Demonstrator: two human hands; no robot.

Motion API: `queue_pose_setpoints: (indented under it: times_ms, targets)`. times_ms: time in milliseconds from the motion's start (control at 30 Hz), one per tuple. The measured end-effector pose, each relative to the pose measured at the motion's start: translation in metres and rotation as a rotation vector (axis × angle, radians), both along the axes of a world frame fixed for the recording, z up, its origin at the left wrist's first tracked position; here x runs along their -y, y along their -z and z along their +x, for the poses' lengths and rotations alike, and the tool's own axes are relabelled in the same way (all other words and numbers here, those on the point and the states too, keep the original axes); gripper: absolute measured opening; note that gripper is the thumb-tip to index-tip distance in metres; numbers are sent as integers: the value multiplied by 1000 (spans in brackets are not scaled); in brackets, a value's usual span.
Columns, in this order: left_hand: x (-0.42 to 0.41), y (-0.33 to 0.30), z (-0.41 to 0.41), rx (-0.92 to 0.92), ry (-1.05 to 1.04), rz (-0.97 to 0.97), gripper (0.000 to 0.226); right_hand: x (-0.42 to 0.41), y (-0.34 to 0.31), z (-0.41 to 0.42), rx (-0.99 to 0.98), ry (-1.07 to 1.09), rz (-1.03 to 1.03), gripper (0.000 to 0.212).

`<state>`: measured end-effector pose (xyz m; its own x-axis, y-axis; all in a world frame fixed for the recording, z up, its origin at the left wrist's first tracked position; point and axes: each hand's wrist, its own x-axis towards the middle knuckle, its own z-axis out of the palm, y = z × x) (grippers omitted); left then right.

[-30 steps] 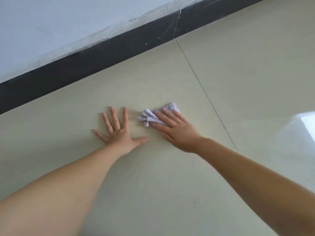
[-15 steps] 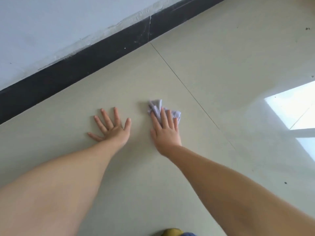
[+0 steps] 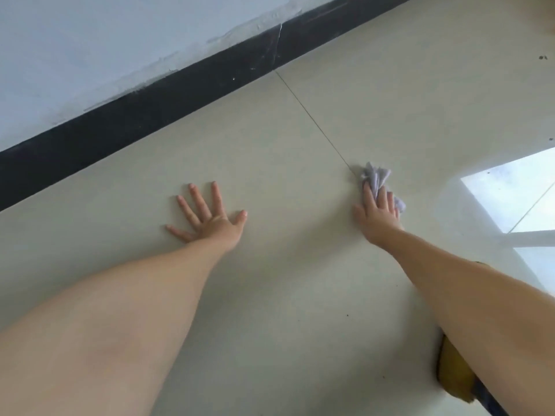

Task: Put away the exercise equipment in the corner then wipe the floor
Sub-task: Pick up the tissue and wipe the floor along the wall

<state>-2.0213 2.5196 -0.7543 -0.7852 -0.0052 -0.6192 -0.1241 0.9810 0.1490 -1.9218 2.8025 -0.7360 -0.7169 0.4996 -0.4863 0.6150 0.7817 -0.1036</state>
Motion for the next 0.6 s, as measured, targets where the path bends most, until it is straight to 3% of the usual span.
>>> queue_pose_setpoints:
  times_ms: [67,133,233,367,467,533,600]
  targets:
    - [-1,2,-1,-5,4,-28,80,10,2,-17,-44,180,31,58]
    - [-2,0,0,-8,4,-36,81,61,8,-2,-70,178,8,57]
    - [-2,1,1,-31,-2,-45,82,169,15,62,-221,-166,-57,59]
    - [-1,0,1,-41,1,-57,81,238,9,134,-190,-757,-323,46]
    - [-2,2,2,-51,-8,-54,81,160,17,127,-177,-946,-292,44]
    - [-2,3,3,-65,-10,-69,81,70,26,107,-226,-779,-111,48]
    - [-2,4,3,-73,-7,-76,82,-27,27,77,-147,-461,105,53]
